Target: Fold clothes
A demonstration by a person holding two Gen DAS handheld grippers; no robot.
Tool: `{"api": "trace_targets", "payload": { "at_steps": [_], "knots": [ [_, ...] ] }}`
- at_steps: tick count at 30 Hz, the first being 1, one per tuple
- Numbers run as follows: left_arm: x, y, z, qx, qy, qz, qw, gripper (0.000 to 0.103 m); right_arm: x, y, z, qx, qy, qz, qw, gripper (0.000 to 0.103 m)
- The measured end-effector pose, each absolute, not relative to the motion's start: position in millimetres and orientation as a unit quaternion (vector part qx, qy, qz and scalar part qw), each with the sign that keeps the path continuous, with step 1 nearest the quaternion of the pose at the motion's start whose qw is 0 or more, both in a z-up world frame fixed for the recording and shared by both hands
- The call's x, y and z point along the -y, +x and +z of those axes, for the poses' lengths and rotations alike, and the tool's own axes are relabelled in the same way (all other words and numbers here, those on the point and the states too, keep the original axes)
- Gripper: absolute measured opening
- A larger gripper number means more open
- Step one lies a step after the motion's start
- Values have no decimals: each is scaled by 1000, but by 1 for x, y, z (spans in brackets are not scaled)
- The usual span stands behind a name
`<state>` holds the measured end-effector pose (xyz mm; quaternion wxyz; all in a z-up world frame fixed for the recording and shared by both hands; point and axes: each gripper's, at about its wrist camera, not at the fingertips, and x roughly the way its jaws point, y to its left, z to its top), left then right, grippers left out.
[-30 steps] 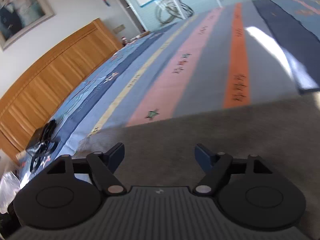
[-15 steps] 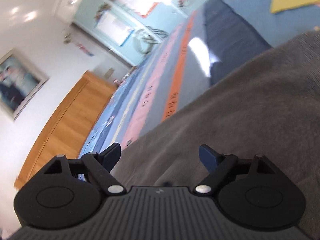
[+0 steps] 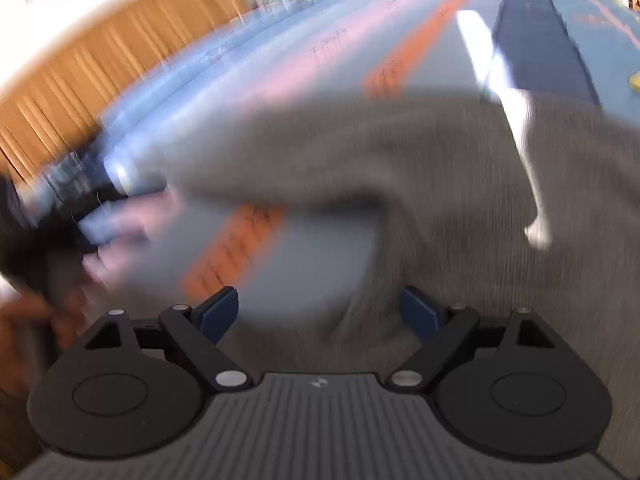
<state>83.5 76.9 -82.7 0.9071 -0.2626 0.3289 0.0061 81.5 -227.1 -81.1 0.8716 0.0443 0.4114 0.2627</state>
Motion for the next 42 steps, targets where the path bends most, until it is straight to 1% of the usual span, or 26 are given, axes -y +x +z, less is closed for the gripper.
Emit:
{"api": "trace_targets", "payload": {
  "at_steps": [1, 4, 7, 8, 11, 12, 15, 17, 21, 22, 23, 24, 27, 29, 33, 37, 40, 42],
  "knots": [
    [-73, 85, -83, -330, -256, -1, 909, 102, 225, 76, -83, -413, 38, 267, 870, 96],
    [-68, 85, -85, -336, -248, -11, 909, 102, 227, 58, -80, -397, 29, 270, 877, 96],
    [-66, 85, -86, -338, -243, -10, 909, 102, 241, 41, -73, -372, 78, 285, 880, 96],
    [-64, 85, -86, -339, -236, -9, 911, 102, 242, 36, -79, -390, 80, 282, 873, 96],
    [-58, 85, -84, -339, -211, -7, 917, 102, 246, 26, -82, -401, 63, 281, 870, 96],
    [-58, 84, -83, -337, -213, -7, 917, 102, 249, 28, -78, -407, 88, 274, 867, 96],
    [-65, 82, -82, -330, -242, -5, 912, 102, 273, 42, -69, -360, 239, 287, 855, 96],
    [-69, 81, -80, -322, -259, 0, 911, 102, 279, 62, -70, -343, 292, 265, 853, 96],
    [-69, 83, -79, -319, -257, 9, 912, 102, 278, 112, -91, -300, 420, 254, 818, 97],
    [-69, 83, -80, -321, -256, 11, 912, 102, 274, 122, -98, -305, 436, 243, 811, 98],
    [-70, 84, -80, -322, -256, 12, 911, 102, 269, 132, -108, -330, 439, 220, 806, 97],
    [-71, 84, -81, -322, -257, 13, 911, 102, 259, 134, -104, -342, 405, 214, 821, 89],
    [-74, 83, -80, -321, -261, 20, 910, 102, 230, 132, -89, -366, 295, 203, 859, 91],
    [-76, 82, -79, -320, -266, 21, 909, 102, 226, 120, -84, -366, 280, 211, 862, 91],
    [-83, 80, -77, -312, -275, 37, 909, 102, 243, 77, -79, -315, 347, 241, 850, 92],
    [-101, 75, -74, -297, -296, 68, 905, 102, 248, 39, -83, -262, 355, 241, 864, 95],
    [-122, 70, -70, -283, -316, 104, 900, 102, 249, 27, -94, -212, 363, 230, 877, 97],
    [-137, 64, -67, -269, -332, 125, 895, 102, 254, 29, -110, -176, 390, 233, 874, 98]
  ]
}}
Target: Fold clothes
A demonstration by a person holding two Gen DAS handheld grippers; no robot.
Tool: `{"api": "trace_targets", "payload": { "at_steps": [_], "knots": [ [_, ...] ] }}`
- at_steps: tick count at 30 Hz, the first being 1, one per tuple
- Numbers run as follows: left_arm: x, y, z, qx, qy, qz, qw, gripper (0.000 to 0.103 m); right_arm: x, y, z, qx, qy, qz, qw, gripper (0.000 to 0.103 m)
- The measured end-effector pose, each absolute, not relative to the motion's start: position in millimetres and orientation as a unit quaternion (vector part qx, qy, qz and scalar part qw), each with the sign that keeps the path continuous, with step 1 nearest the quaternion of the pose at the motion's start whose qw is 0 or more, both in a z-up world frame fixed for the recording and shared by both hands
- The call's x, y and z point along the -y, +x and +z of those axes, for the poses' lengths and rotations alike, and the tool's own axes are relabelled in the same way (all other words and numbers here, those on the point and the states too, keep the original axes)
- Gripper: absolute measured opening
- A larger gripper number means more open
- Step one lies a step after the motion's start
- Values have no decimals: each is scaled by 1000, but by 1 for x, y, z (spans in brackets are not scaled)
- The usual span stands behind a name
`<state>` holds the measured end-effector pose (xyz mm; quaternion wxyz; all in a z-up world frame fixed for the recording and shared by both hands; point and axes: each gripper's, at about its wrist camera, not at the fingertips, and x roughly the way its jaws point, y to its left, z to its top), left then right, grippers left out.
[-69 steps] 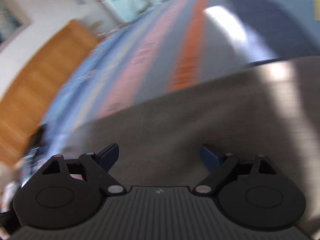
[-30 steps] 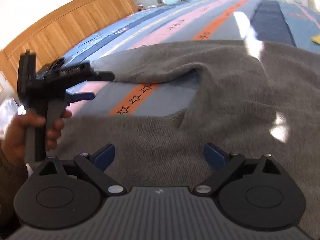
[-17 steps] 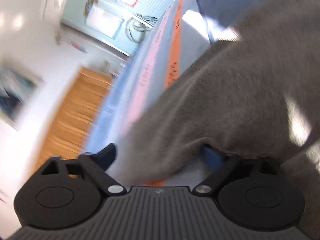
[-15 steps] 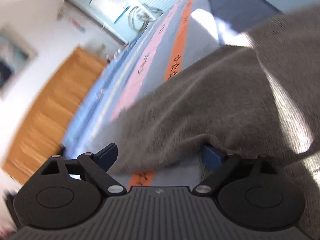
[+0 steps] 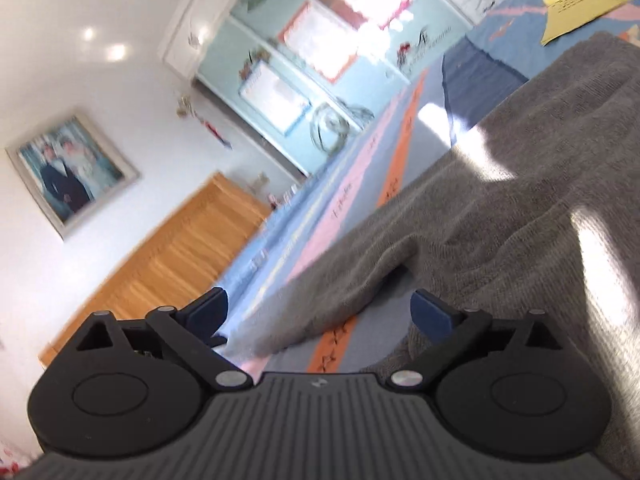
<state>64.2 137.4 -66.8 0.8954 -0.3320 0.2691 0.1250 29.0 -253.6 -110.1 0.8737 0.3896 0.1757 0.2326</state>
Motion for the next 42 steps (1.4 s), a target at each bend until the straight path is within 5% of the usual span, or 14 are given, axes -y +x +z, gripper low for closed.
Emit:
{"api": "trace_targets", "payload": {
  "at_steps": [8, 20, 30, 42],
  "knots": [
    [-161, 54, -50, -260, -330, 156, 894, 102, 288, 33, -142, -117, 498, 270, 816, 103],
    [-129, 12, -41, -302, -226, 87, 922, 102, 275, -14, -118, -149, 451, 265, 839, 103],
    [-106, -21, -49, -331, -248, 97, 905, 102, 311, -47, -122, -129, 468, 200, 851, 103],
    [-23, -4, -50, -369, -82, -11, 926, 102, 292, -23, -115, -145, 367, 168, 903, 103]
  ]
}}
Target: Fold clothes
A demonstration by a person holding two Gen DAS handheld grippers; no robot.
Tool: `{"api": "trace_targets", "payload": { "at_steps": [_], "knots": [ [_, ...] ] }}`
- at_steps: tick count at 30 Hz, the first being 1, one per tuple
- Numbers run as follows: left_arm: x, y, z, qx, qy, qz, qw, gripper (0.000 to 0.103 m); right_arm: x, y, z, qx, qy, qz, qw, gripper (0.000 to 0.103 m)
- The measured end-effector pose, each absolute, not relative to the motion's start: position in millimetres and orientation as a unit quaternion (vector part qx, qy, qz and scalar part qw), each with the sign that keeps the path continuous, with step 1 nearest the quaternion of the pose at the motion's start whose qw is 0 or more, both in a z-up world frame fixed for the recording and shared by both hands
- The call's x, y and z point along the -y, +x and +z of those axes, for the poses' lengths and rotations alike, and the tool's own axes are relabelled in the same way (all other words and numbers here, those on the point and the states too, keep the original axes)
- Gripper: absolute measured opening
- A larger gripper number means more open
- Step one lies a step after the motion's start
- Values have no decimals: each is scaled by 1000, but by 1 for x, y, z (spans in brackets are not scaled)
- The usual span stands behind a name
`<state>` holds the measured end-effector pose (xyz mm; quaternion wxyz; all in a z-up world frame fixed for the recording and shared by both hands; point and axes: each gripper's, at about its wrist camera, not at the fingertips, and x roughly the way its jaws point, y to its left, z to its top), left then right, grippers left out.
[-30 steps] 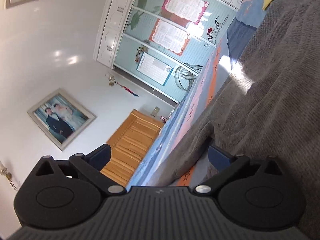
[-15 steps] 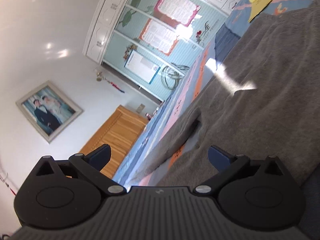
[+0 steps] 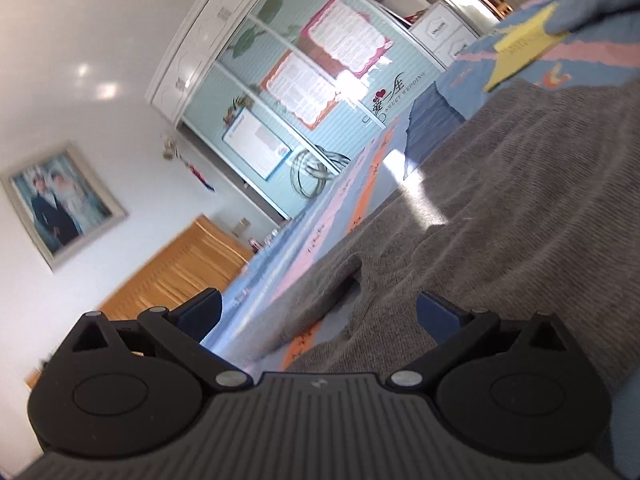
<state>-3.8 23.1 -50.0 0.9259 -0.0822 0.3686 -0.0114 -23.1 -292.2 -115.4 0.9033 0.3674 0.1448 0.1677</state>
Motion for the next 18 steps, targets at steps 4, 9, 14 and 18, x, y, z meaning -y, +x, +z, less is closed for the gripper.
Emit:
{"api": "trace_targets", "payload": {
  "at_steps": [4, 9, 14, 18],
  "knots": [
    [-2, -16, -45, -369, -28, -60, 927, 102, 274, -16, -112, -160, 319, 159, 921, 103],
    [0, -21, -47, -364, -14, -52, 930, 102, 272, -20, -109, -150, 314, 142, 927, 103],
    [-40, -7, -47, -336, -44, 77, 938, 102, 235, 0, -72, -164, 174, 153, 959, 103],
    [-77, 13, -53, -357, -89, 96, 925, 102, 155, 34, -47, -189, -39, 190, 963, 103]
  ]
}}
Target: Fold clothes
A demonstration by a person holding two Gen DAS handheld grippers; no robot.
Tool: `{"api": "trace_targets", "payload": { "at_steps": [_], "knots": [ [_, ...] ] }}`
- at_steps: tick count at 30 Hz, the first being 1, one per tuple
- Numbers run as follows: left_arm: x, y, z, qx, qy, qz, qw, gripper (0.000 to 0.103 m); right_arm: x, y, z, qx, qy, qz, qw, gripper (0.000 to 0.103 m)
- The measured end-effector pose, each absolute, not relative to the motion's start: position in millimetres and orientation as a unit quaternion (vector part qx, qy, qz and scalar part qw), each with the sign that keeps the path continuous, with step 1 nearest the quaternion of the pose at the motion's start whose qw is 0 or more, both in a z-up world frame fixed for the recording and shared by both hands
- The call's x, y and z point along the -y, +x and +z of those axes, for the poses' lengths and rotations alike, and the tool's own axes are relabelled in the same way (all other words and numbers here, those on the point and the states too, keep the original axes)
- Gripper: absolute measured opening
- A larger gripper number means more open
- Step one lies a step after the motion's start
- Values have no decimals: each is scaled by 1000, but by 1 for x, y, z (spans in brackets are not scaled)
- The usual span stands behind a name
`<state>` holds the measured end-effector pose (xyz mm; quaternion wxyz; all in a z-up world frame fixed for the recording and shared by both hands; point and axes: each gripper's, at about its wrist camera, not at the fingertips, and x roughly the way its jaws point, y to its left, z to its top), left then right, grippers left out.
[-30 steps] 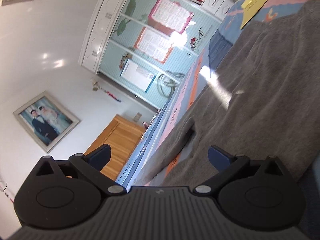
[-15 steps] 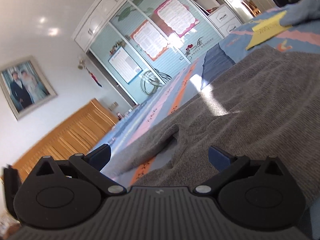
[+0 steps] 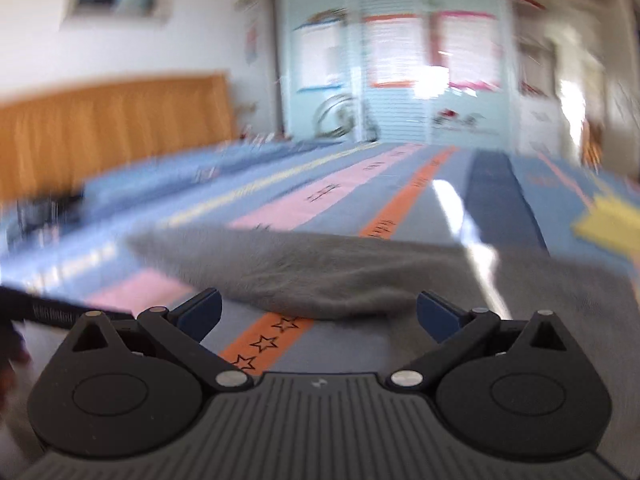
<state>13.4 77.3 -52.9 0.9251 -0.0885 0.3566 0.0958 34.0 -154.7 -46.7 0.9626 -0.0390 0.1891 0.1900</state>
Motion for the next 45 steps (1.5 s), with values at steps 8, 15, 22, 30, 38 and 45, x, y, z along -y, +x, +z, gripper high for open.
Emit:
{"api": "trace_targets", "payload": {
  "at_steps": [8, 15, 22, 30, 38, 45],
  "knots": [
    [-162, 35, -62, -362, -162, 182, 900, 102, 20, 103, -36, -183, -264, 171, 931, 103],
    [-217, 38, -65, -350, -202, 219, 888, 102, -38, 198, -39, -325, -55, 270, 905, 102],
    [-237, 43, -71, -351, -219, 217, 884, 102, -63, 251, -74, -412, 80, 286, 862, 103],
    [-234, 44, -74, -353, -221, 210, 885, 102, -59, 278, -73, -403, 114, 248, 874, 102],
    [-228, 46, -73, -356, -208, 210, 887, 102, -37, 261, -70, -390, 141, 240, 878, 97],
    [-221, 48, -69, -346, -202, 179, 899, 102, 48, 139, -62, -315, 335, 326, 826, 100]
  ]
}}
